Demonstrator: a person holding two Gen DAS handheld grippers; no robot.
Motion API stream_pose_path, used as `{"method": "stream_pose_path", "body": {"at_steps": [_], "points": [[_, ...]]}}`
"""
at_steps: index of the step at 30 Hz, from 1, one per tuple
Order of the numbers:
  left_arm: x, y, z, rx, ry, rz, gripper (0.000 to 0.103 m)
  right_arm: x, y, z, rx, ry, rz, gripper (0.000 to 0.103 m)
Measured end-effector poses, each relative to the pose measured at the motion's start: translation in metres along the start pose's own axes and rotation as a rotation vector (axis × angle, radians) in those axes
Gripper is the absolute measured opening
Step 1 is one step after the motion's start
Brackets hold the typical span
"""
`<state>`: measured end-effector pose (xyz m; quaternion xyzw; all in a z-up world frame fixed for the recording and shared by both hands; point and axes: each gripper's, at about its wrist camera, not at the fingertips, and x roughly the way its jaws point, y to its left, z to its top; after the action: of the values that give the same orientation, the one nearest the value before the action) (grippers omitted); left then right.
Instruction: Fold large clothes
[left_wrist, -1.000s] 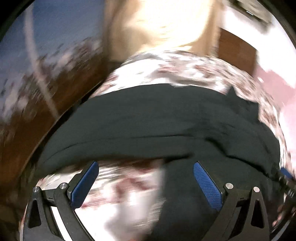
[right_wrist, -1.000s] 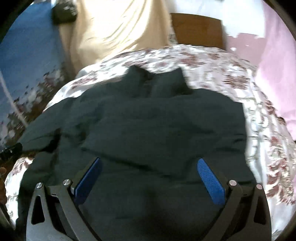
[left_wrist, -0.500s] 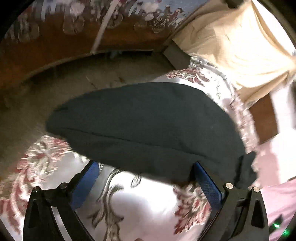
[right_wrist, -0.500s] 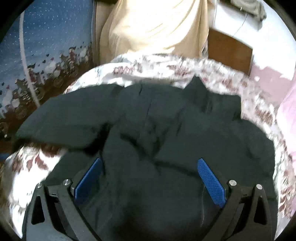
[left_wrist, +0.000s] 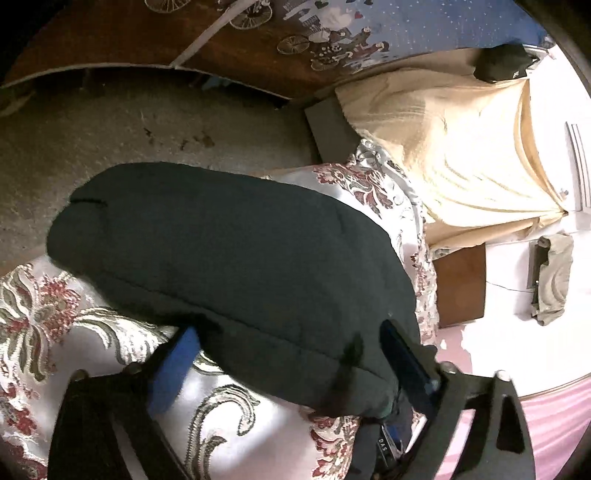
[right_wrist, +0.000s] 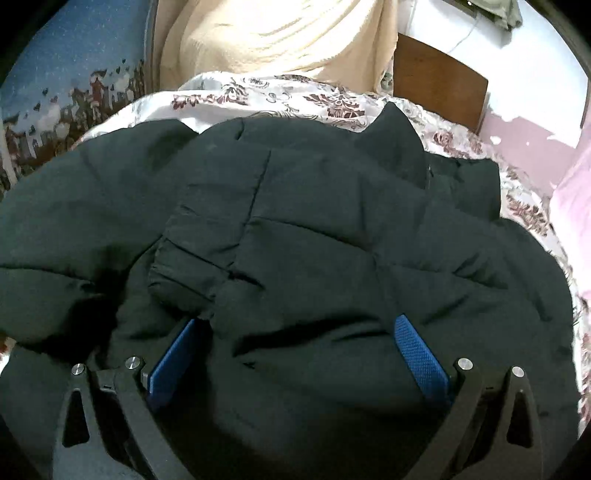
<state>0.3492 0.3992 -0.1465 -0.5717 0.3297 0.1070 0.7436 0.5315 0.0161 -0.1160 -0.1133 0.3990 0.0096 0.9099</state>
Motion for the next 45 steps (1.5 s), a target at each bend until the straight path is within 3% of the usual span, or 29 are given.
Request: {"method": "stream_pose_path", "body": {"at_steps": [3, 6, 7, 10, 13, 16, 22, 28, 32, 38, 40, 45], "points": [[0.001, 0.000, 0.002, 0.013, -0.021, 0.031, 0.058, 0.000, 0.000, -0.001, -0.010, -0.001, -0.011, 0.102], [-0.004, 0.001, 0.008, 0.025, -0.073, -0.001, 0.022, -0.002, 0.002, -0.004, -0.012, -0.017, -0.018, 0.102], [-0.007, 0.000, 0.010, 0.035, -0.088, -0.014, 0.015, -0.002, 0.002, -0.003, -0.013, -0.020, -0.020, 0.102], [-0.014, -0.010, 0.014, 0.081, -0.134, -0.055, 0.011, -0.003, 0.000, -0.004, -0.006, -0.030, -0.005, 0.102], [-0.024, -0.029, 0.011, 0.175, -0.185, -0.050, 0.009, -0.005, -0.004, -0.004, 0.010, -0.045, 0.020, 0.102], [-0.038, -0.055, 0.004, 0.303, -0.251, -0.042, 0.008, -0.019, -0.013, -0.009, 0.050, -0.123, 0.081, 0.102], [-0.058, -0.130, -0.023, 0.551, -0.321, -0.007, 0.008, -0.027, -0.039, -0.017, 0.158, -0.171, 0.189, 0.102], [-0.061, -0.223, -0.078, 0.835, -0.375, 0.058, 0.008, -0.046, -0.066, -0.022, 0.176, -0.119, 0.316, 0.102], [-0.050, -0.278, -0.128, 1.004, -0.374, 0.058, 0.008, -0.078, -0.109, -0.031, 0.139, -0.107, 0.332, 0.102], [-0.005, -0.331, -0.219, 1.197, -0.282, 0.011, 0.008, -0.114, -0.197, -0.049, 0.111, -0.159, 0.242, 0.102], [0.016, -0.339, -0.249, 1.252, -0.244, 0.018, 0.008, -0.117, -0.235, -0.059, 0.170, -0.183, 0.220, 0.102], [0.061, -0.342, -0.323, 1.408, -0.120, 0.025, 0.008, -0.098, -0.315, -0.089, 0.434, -0.190, 0.273, 0.102]]}}
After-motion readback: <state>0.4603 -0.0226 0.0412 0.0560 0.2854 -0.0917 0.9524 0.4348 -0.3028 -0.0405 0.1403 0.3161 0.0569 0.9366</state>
